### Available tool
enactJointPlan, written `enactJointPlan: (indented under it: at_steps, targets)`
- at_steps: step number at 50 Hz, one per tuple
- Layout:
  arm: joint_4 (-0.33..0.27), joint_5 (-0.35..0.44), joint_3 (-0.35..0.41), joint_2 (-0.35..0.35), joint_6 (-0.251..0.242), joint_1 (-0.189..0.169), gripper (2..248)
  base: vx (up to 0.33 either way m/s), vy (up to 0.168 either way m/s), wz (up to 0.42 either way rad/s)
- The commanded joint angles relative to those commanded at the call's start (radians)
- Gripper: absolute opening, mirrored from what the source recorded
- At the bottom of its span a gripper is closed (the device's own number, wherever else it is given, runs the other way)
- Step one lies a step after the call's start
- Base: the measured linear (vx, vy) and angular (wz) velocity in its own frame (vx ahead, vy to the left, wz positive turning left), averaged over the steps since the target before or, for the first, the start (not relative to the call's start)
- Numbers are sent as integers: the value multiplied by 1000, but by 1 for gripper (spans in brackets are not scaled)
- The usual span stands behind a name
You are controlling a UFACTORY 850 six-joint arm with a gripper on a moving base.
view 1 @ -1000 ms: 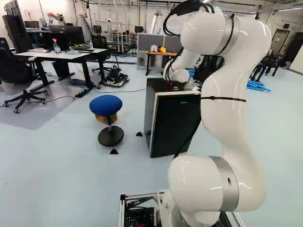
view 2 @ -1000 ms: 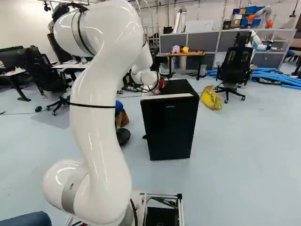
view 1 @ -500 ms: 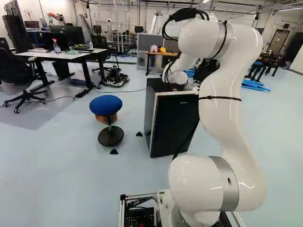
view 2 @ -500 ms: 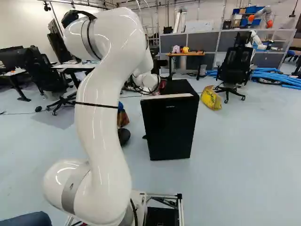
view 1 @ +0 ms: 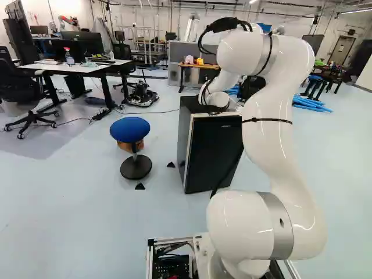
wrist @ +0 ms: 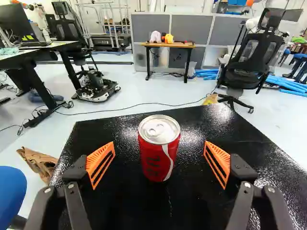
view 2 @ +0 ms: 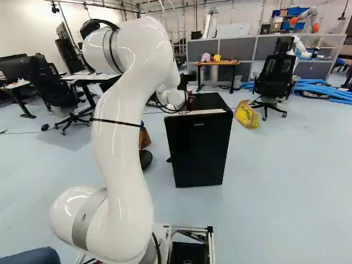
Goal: Grab a drink from the fridge
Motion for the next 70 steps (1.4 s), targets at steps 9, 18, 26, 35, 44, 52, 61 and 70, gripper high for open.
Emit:
enactJointPlan:
  at_steps: [9,18,26,35,44,52,61,70]
  targets:
    - [0,11,-7,-5,0,0,247,0,0,0]
    - [0,11,-15,-11,0,1,247,0,0,0]
    - [0,11,-28,-21,0,2,247,0,0,0]
    - [0,11,-44,-32,0,3,247,0,0,0]
    - [0,11,-44,-32,0,3,245,0,0,0]
    - [0,11,-44,-32,0,3,210,0,0,0]
    - [0,11,-44,-32,0,3,133,0,0,0]
    - [0,11,-44,-32,0,3,100,0,0,0]
